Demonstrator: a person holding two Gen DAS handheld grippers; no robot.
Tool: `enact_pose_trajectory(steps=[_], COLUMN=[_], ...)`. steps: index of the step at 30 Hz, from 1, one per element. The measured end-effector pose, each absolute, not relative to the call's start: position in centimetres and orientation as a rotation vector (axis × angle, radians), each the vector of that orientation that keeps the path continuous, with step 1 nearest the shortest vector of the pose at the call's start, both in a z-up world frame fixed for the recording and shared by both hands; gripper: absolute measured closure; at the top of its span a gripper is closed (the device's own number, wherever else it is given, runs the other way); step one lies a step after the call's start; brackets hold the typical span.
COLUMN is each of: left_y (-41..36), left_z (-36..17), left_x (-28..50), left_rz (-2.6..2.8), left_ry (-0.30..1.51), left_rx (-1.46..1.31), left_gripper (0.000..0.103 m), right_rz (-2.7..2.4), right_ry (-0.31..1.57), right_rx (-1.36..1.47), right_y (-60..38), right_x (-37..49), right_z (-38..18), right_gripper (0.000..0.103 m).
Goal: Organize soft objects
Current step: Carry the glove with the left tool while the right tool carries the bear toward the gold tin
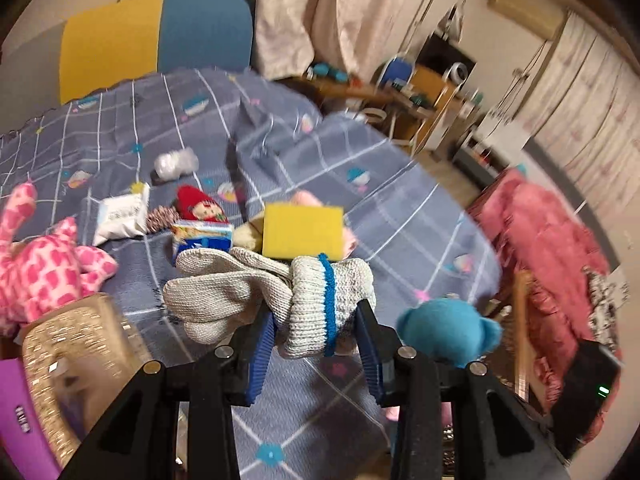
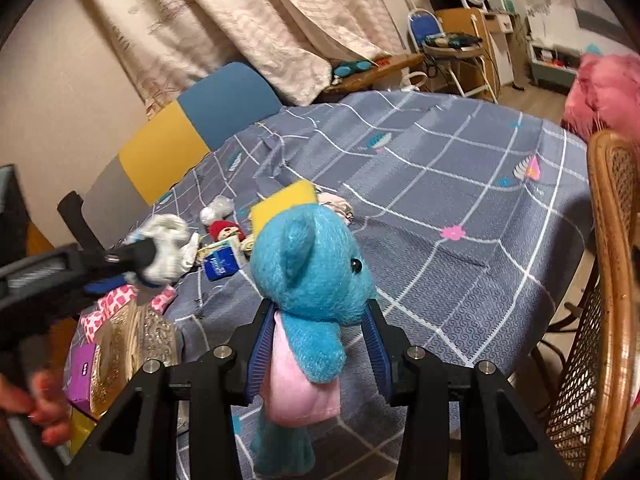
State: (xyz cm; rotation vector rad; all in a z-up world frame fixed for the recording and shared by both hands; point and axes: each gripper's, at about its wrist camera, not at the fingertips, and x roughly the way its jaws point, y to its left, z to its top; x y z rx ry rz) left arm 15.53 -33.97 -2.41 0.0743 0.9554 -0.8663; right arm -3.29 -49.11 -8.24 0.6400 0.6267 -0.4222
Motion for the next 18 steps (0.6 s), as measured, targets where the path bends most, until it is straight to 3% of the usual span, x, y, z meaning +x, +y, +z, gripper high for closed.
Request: enact_pose_trajectory(steps=[8, 18], left_y=[-24.0, -10.8], left_z=[2.6, 2.2], left_x=[15.1, 17.7], left_rz=[-0.832, -0.618], left_ry=[0.824, 0.804], left_rx=[0.016, -0.087], left_gripper=[0.064, 0.064], right_rz=[-0.391, -0.328], right_ry=[0.597, 0.550], right_rx=[0.564, 0.499], right_y=[-45.9, -41.5], right_x=[-3.2, -2.0], right_z=[-5.3, -1.8], right_gripper=[0.059, 0.059])
